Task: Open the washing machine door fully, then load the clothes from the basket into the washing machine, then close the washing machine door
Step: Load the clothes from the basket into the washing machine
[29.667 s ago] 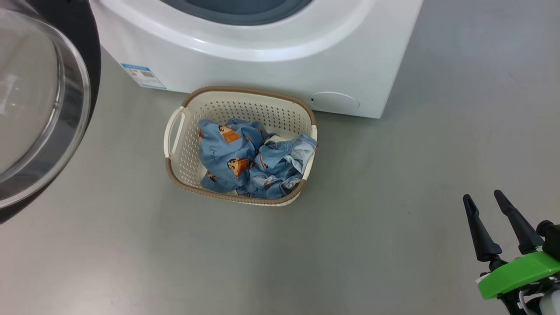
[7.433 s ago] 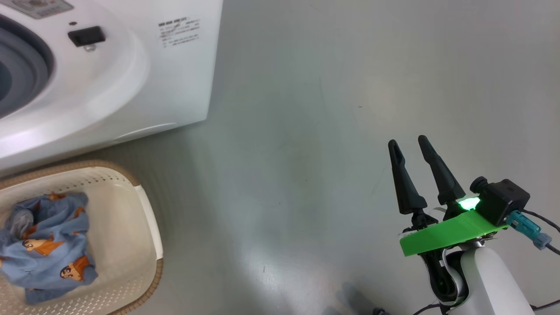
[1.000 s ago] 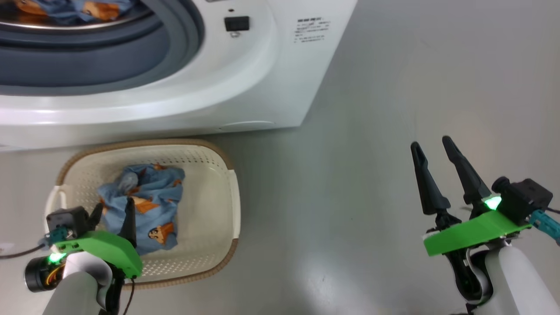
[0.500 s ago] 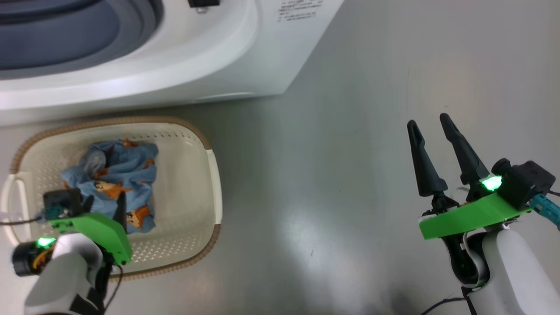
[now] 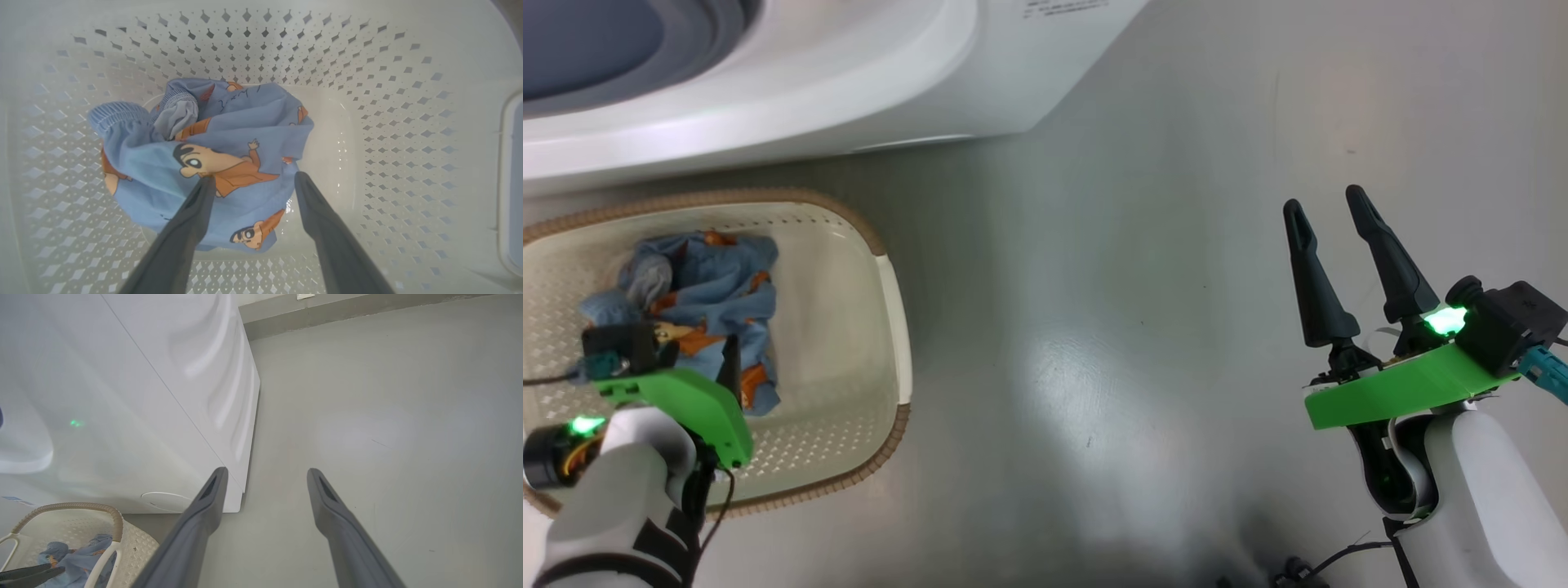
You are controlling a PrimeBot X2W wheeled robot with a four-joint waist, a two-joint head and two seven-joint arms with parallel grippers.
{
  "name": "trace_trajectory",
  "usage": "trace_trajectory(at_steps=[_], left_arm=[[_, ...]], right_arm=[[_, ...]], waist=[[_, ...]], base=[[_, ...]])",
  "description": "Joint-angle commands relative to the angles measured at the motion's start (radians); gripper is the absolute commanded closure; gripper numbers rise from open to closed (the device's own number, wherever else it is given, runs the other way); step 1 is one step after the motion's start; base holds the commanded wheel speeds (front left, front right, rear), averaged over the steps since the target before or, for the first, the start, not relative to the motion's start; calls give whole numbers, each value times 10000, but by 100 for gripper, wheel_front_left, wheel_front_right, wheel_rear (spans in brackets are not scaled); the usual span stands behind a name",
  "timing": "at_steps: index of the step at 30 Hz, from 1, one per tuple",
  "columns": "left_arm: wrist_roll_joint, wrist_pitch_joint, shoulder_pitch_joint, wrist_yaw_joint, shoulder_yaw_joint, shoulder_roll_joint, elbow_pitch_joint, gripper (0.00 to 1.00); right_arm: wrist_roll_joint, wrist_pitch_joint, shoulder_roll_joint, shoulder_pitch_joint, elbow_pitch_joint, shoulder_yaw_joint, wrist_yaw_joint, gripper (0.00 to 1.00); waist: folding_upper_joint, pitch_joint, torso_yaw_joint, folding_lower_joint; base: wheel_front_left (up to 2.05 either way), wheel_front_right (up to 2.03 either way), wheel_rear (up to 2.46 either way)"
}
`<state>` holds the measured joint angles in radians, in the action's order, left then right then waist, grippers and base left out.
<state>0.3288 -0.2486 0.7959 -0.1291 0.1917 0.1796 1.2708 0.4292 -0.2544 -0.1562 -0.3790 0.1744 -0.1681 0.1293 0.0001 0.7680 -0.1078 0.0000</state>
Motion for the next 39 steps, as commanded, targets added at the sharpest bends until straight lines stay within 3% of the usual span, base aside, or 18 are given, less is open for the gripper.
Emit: trace_trajectory(at_steps=[1,18,19,20,22,23,39], left_arm=[[126,31,-16,-15,-83,536,30,0],[791,800,600,-15,693,878,158,0],[837,861,613,-15,736,879,161,36],[886,922,624,-15,778,880,164,57],[974,1015,636,-15,860,863,170,89],[1018,1050,635,-15,893,845,172,100],[2175,-15,-32,-15,1277,451,-229,100]], right_arm=[[-145,-74,52,159,-266,-223,14,0],[-189,-74,91,43,-426,-220,14,0],[-192,-74,89,50,-427,-216,14,0],[-196,-74,88,55,-431,-217,14,0],[-206,-74,83,54,-430,-217,14,0],[-212,-74,79,54,-430,-213,14,0],[-221,-74,-62,131,-222,-230,14,0]], waist=[[-1,130,-73,0],[-1,641,-428,0],[-1,649,-432,0],[-1,655,-435,0],[-1,656,-429,0],[-1,645,-419,0],[-1,-535,202,0]], base=[[0,0,0],[0,0,0],[0,0,0],[0,0,0],[0,0,0],[0,0,0],[0,0,0]])
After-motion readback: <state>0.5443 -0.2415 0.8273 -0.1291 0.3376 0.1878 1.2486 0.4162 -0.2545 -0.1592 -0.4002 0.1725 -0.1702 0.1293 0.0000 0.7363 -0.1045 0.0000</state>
